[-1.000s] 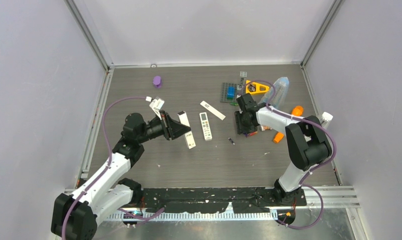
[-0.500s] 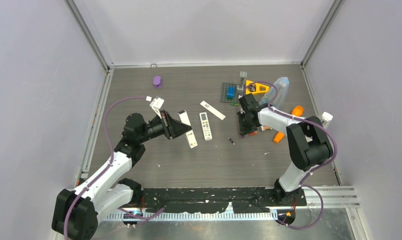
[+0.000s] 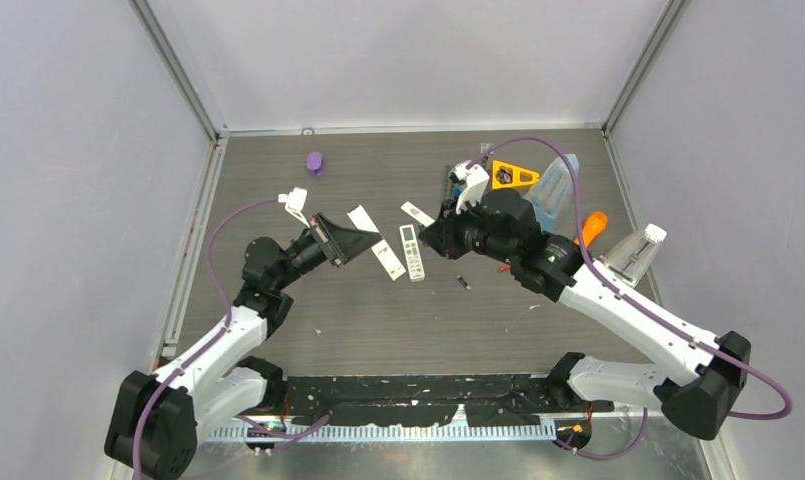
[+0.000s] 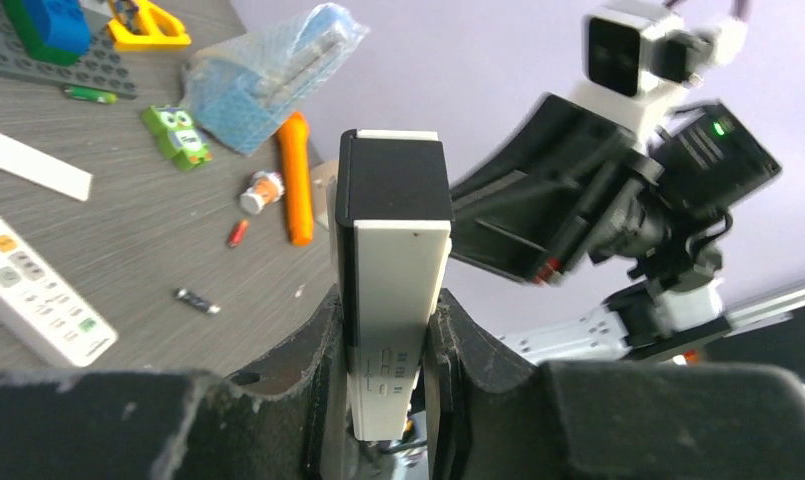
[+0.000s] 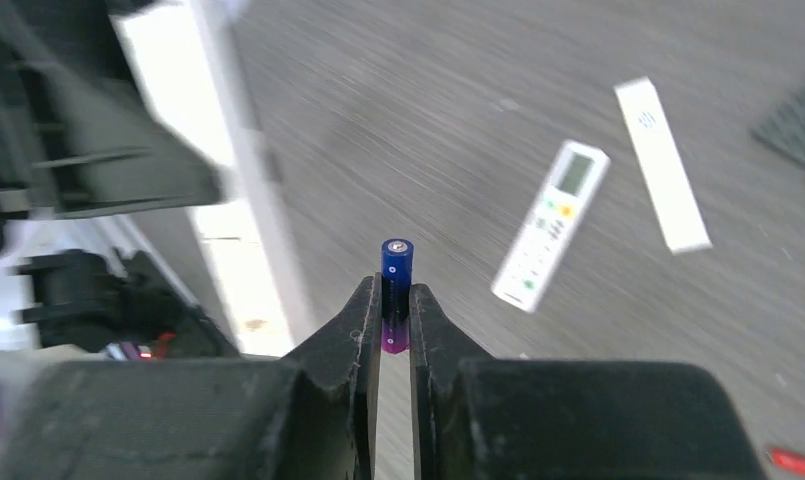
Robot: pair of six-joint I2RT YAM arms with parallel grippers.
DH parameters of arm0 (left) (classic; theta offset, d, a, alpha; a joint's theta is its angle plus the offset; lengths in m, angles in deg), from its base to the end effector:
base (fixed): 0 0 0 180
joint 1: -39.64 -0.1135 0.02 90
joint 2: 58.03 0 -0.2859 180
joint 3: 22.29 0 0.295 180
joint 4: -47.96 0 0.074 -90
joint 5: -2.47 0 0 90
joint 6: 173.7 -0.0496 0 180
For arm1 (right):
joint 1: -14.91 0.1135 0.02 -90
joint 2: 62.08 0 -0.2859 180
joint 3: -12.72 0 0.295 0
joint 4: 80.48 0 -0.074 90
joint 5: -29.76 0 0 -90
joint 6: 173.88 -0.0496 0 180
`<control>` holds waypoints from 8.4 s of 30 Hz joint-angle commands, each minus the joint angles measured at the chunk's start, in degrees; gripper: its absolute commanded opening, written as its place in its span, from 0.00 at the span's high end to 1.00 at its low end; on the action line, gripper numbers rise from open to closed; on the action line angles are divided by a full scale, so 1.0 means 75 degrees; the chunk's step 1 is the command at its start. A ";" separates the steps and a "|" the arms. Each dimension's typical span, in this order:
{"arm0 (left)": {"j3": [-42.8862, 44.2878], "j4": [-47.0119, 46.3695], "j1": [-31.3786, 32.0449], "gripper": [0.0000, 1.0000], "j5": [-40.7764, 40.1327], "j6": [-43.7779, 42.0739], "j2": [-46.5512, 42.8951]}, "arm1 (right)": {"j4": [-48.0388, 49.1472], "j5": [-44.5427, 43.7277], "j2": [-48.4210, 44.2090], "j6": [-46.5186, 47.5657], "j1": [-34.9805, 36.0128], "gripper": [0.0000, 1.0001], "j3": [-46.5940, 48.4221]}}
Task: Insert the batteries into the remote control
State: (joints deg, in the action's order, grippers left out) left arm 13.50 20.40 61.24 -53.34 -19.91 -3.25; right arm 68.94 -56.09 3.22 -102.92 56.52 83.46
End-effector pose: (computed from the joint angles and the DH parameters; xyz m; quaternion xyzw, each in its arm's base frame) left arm 0.2201 -0.1171 0.2682 -0.0165 0.6619 -0.6322 0.4024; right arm 0.2264 0.2059 0.3488 -0.1841 0.8234 0.2970 0.4472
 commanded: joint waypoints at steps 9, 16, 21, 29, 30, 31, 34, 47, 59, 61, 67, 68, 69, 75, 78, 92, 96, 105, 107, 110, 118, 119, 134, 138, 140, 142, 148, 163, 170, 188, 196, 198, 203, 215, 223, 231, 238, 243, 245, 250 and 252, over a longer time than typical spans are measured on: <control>-0.0145 -0.1976 -0.0024 1.00 -0.0393 0.2202 0.0037 | 0.1131 -0.1138 -0.0004 0.0222 0.2086 0.91 0.1019; -0.0334 -0.1660 -0.0021 1.00 -0.0551 0.2211 -0.0286 | 0.1157 -0.1217 0.0180 0.0358 0.2503 0.91 0.1203; -0.0347 -0.1582 -0.0021 1.00 -0.0549 0.2248 -0.0386 | 0.1122 -0.1252 0.0318 0.0608 0.2583 0.89 0.1164; -0.0436 -0.1592 -0.0016 1.00 -0.0666 0.2298 -0.0378 | 0.0960 -0.0970 0.0556 0.0995 0.2599 0.87 0.1228; -0.0444 -0.1595 -0.0021 1.00 -0.0667 0.2299 -0.0390 | 0.0962 -0.0926 0.0560 0.1017 0.2598 0.87 0.1210; -0.0442 -0.1594 -0.0021 1.00 -0.0685 0.2299 -0.0396 | 0.0959 -0.0909 0.0583 0.1011 0.2606 0.87 0.1181; -0.0468 -0.1594 -0.0021 1.00 -0.0691 0.2305 -0.0415 | 0.0872 -0.0817 0.0622 0.1047 0.2615 0.86 0.1159; -0.0527 -0.1723 -0.0021 1.00 -0.0705 0.2387 -0.0309 | 0.0622 -0.0738 0.0675 0.1363 0.2690 0.72 0.1165; -0.0647 -0.1821 -0.0021 1.00 -0.0721 0.2224 -0.0257 | 0.0275 -0.0950 0.0105 0.0305 0.2674 0.27 0.1914; -0.0641 -0.1881 -0.0021 1.00 -0.0727 0.2210 -0.0241 | 0.0146 -0.1024 0.0024 -0.0107 0.2607 0.19 0.2026; -0.0625 -0.2122 -0.0021 1.00 -0.0776 0.2276 -0.0302 | -0.1124 -0.0907 0.0593 -0.1987 0.2183 0.01 0.2757; -0.0624 -0.2156 -0.0021 1.00 -0.0823 0.2291 -0.0328 | -0.1211 -0.0782 0.0625 -0.2339 0.2115 0.03 0.2759; -0.0624 -0.2221 -0.0021 1.00 -0.0886 0.2335 -0.0359 | -0.1160 -0.0700 0.0634 -0.2682 0.1973 0.04 0.2697; -0.0519 -0.2336 -0.0021 1.00 -0.1300 0.2411 -0.0496 | -0.0114 -0.0094 0.0498 -0.4166 0.1626 0.05 0.1880; -0.0492 -0.2523 -0.0021 1.00 -0.1266 0.2502 -0.0469 | 0.0078 0.0047 0.0697 -0.4414 0.1625 0.05 0.1762; -0.0608 -0.3055 -0.0021 1.00 -0.1278 0.2704 -0.0356 | 0.0826 0.0581 0.1113 -0.5235 0.1461 0.22 0.1581; -0.0606 -0.3172 -0.0021 1.00 -0.1278 0.2698 -0.0329 | 0.0838 0.0623 0.1138 -0.5314 0.1450 0.32 0.1517; -0.0655 -0.3142 -0.0010 1.00 -0.1302 0.2742 -0.0374 | 0.0920 0.0670 0.1162 -0.5206 0.1423 0.46 0.1327; -0.0636 -0.3082 -0.0010 1.00 -0.1339 0.2745 -0.0412 | 0.0932 0.0721 0.1160 -0.5192 0.1431 0.47 0.1292; -0.0603 -0.2921 -0.0010 1.00 -0.1402 0.2791 -0.0479 | 0.0934 0.0748 0.1166 -0.5145 0.1427 0.49 0.1270; -0.0440 -0.2167 -0.0004 1.00 -0.1666 0.2888 -0.0766 | 0.0755 0.0647 0.1197 -0.4719 0.1427 0.51 0.1290; -0.0415 -0.2032 -0.0009 1.00 -0.1683 0.2892 -0.0812 | 0.0662 0.0610 0.1202 -0.4658 0.1426 0.51 0.1317; -0.0374 -0.1450 -0.0010 1.00 -0.1679 0.2589 -0.0933 | 0.0698 0.0407 0.1263 -0.4717 0.1316 0.30 0.1644; -0.0397 -0.1496 -0.0010 1.00 -0.1674 0.2542 -0.0878 | 0.0964 0.0728 0.1365 -0.4964 0.1297 0.20 0.1601; -0.0363 -0.1512 -0.0010 1.00 -0.1671 0.2551 -0.0856 | 0.1031 0.0850 0.1422 -0.5028 0.1305 0.20 0.1561; -0.0322 -0.1520 -0.0010 1.00 -0.1659 0.2546 -0.0843 | 0.1041 0.0918 0.1467 -0.5061 0.1300 0.21 0.1517; -0.0292 -0.1544 -0.0010 1.00 -0.1659 0.2560 -0.0842 | 0.0991 0.0959 0.1504 -0.5155 0.1302 0.41 0.1392; -0.0336 -0.1510 -0.0010 1.00 -0.2775 0.4133 -0.1104 | 0.1160 0.1389 0.1621 -0.4980 0.1297 0.52 0.1149; -0.0277 -0.1672 -0.0010 1.00 -0.2779 0.4309 -0.0912 | 0.1090 0.1613 0.1719 -0.4705 0.1296 0.55 0.1251; -0.0916 -0.1864 -0.0018 1.00 -0.2384 0.3212 -0.1004 | 0.1548 0.1448 0.0586 -0.4732 0.0702 0.09 0.1002; -0.1090 -0.1621 -0.0024 1.00 -0.1636 0.1896 -0.0880 | -0.0756 -0.0125 -0.0569 -0.3483 -0.0504 0.12 0.0470; -0.1040 -0.1587 -0.0021 1.00 -0.1369 0.1664 -0.0839 | -0.1661 -0.1124 -0.0637 -0.3141 -0.0840 0.16 0.0312; -0.0680 -0.0792 -0.0021 1.00 -0.0777 0.1051 -0.0823 | -0.2787 -0.2614 -0.0709 -0.2828 -0.1876 0.21 -0.0485; -0.0559 0.0181 -0.0021 1.00 -0.0686 0.0335 -0.0736 | -0.1905 -0.2759 0.0644 -0.2906 -0.3295 0.27 -0.1789; -0.0370 0.0093 -0.0032 1.00 -0.0579 0.0251 -0.0217 | -0.1366 -0.2933 0.2161 -0.3331 -0.3294 0.37 -0.1315; -0.0254 -0.0122 -0.0096 1.00 -0.0467 0.0260 0.0211 | -0.1363 -0.3151 0.3054 -0.3678 -0.3284 0.42 -0.0847; -0.0091 -0.0026 -0.0222 1.00 -0.0388 0.0075 0.0420 | -0.1718 -0.3411 0.3670 -0.3799 -0.3243 0.48 -0.0471; 0.0300 0.0873 -0.0240 1.00 -0.0470 -0.0489 0.0304 | -0.1807 -0.3475 0.3840 -0.3785 -0.3108 0.53 -0.0519; 0.0342 0.1019 -0.0239 1.00 -0.0509 -0.0608 0.0286 | -0.1791 -0.3434 0.3860 -0.3791 -0.3029 0.56 -0.0569; 0.0270 0.0945 -0.0234 1.00 -0.0499 -0.0524 0.0390 | -0.1689 -0.3327 0.3895 -0.3775 -0.2825 0.68 -0.0703; 0.0222 0.0848 -0.0232 1.00 -0.0450 -0.0431 0.0440 | -0.1653 -0.3250 0.3871 -0.3694 -0.2755 0.76 -0.0712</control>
State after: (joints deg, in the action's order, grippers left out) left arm 14.07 28.58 59.76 -57.47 -22.69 -0.12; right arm 56.08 -79.74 32.16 -130.55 34.77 78.19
